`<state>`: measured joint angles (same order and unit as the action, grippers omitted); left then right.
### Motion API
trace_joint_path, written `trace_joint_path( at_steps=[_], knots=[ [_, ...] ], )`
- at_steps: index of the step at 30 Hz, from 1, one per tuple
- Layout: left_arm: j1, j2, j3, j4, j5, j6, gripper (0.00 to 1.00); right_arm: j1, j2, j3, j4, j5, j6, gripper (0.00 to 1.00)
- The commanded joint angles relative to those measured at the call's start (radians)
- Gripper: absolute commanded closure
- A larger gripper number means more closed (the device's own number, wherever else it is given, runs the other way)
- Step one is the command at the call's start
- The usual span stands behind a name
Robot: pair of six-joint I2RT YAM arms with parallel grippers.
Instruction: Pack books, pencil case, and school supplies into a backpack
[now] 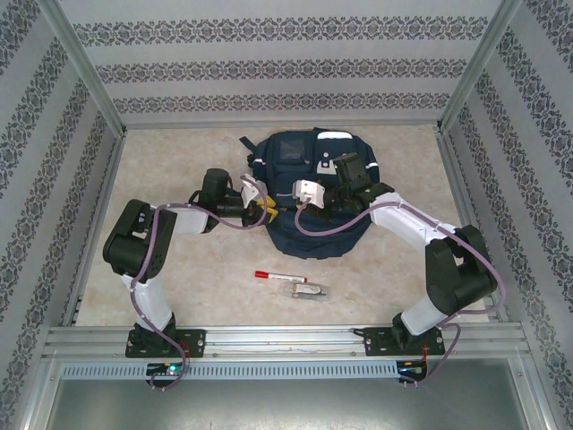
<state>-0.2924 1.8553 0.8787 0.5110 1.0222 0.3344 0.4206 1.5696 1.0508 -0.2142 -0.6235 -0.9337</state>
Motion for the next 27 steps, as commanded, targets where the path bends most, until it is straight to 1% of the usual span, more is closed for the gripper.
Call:
trace_joint_path(
  at_steps=[1, 5, 9, 13, 15, 17, 18, 19, 21, 24, 26, 27],
  knots=[
    [-0.022, 0.026, -0.015, 0.189, 0.026, -0.038, 0.70, -0.006, -0.038, 0.000, 0.025, -0.112, 0.012, 1.00],
    [-0.045, 0.019, -0.022, 0.176, 0.051, 0.035, 0.71, -0.006, -0.049, -0.017, 0.023, -0.113, 0.004, 1.00],
    [-0.051, 0.015, -0.027, 0.171, 0.057, 0.040, 0.78, -0.006, -0.049, -0.021, 0.023, -0.105, -0.003, 1.00],
    [-0.056, 0.007, -0.030, 0.150, 0.093, 0.061, 0.78, -0.005, -0.051, -0.028, 0.022, -0.104, -0.004, 1.00],
    [-0.063, -0.006, -0.043, 0.141, 0.090, 0.075, 0.84, -0.005, -0.050, -0.028, 0.022, -0.095, -0.010, 1.00],
    [-0.069, -0.015, -0.050, 0.127, 0.084, 0.094, 0.98, -0.006, -0.048, -0.022, 0.018, -0.089, -0.010, 1.00],
    [-0.070, -0.017, -0.052, 0.128, 0.084, 0.098, 1.00, -0.006, -0.049, -0.020, 0.016, -0.086, -0.011, 1.00],
    [-0.070, -0.019, -0.057, 0.134, 0.083, 0.097, 1.00, -0.006, -0.051, -0.022, 0.015, -0.082, -0.009, 1.00],
    [-0.064, -0.032, -0.074, 0.175, 0.071, 0.075, 1.00, -0.006, -0.052, -0.030, 0.007, -0.066, -0.015, 1.00],
    [-0.019, -0.031, -0.115, 0.366, 0.055, -0.077, 1.00, -0.022, -0.057, -0.020, -0.055, -0.041, -0.050, 1.00],
    [0.008, -0.026, -0.137, 0.442, 0.053, -0.105, 1.00, -0.042, -0.067, -0.018, -0.073, -0.056, -0.045, 1.00],
    [0.018, -0.031, -0.139, 0.430, 0.038, -0.097, 1.00, -0.052, -0.076, -0.025, -0.081, -0.075, -0.051, 1.00]
  ],
)
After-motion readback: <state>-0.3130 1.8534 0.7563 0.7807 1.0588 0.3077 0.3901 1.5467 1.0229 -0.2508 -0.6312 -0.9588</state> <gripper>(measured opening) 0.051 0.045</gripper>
